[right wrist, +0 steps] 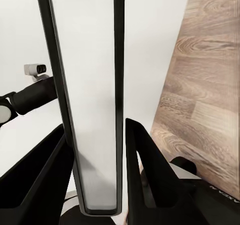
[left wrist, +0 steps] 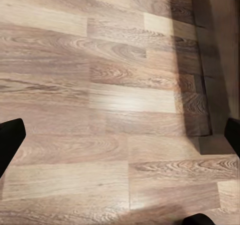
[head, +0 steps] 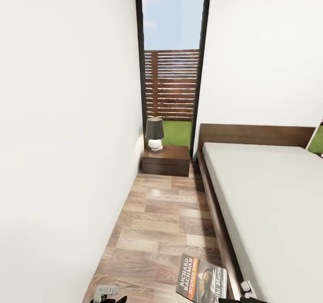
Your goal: In the bedroom, move the book from the bed onto either nightstand, and place the two sandals side by side next to the bed.
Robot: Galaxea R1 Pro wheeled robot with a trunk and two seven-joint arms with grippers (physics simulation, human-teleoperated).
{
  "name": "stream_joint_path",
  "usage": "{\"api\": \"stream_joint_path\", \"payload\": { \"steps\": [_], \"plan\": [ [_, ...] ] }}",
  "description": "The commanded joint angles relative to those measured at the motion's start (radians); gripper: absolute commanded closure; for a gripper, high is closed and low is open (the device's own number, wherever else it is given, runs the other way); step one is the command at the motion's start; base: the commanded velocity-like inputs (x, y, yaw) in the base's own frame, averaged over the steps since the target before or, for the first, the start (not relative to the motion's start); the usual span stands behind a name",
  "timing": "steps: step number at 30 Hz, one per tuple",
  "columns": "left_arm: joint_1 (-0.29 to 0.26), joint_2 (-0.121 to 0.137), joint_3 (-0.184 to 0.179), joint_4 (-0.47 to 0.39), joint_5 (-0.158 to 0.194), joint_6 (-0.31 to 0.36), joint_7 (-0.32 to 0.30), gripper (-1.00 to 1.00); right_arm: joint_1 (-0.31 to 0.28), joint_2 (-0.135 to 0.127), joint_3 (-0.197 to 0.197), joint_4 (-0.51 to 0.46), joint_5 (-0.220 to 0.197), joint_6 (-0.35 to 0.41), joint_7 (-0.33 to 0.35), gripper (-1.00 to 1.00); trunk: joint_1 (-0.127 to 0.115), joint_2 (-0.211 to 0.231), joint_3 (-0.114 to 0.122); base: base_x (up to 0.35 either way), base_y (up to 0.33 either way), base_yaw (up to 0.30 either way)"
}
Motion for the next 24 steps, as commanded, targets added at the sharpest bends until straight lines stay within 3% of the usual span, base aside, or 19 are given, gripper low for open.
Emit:
{"api": "stream_joint_path", "payload": {
  "steps": [1,24],
  "plan": [
    [-0.001,0.0,-0.008,0.001,0.009,-0.003,-0.003,-1.0,-0.001,0.0,0.004,0.0,-0.012,0.011,0.002,1.0,0.0,-0.001,-0.001,0.198,0.0,-0.19],
    [-0.001,0.0,-0.009,0.0,0.009,-0.003,-0.003,-1.0,-0.001,0.001,0.004,0.0,-0.012,0.011,0.002,1.0,0.0,-0.001,-0.001,0.315,0.0,-0.015]
  ]
}}
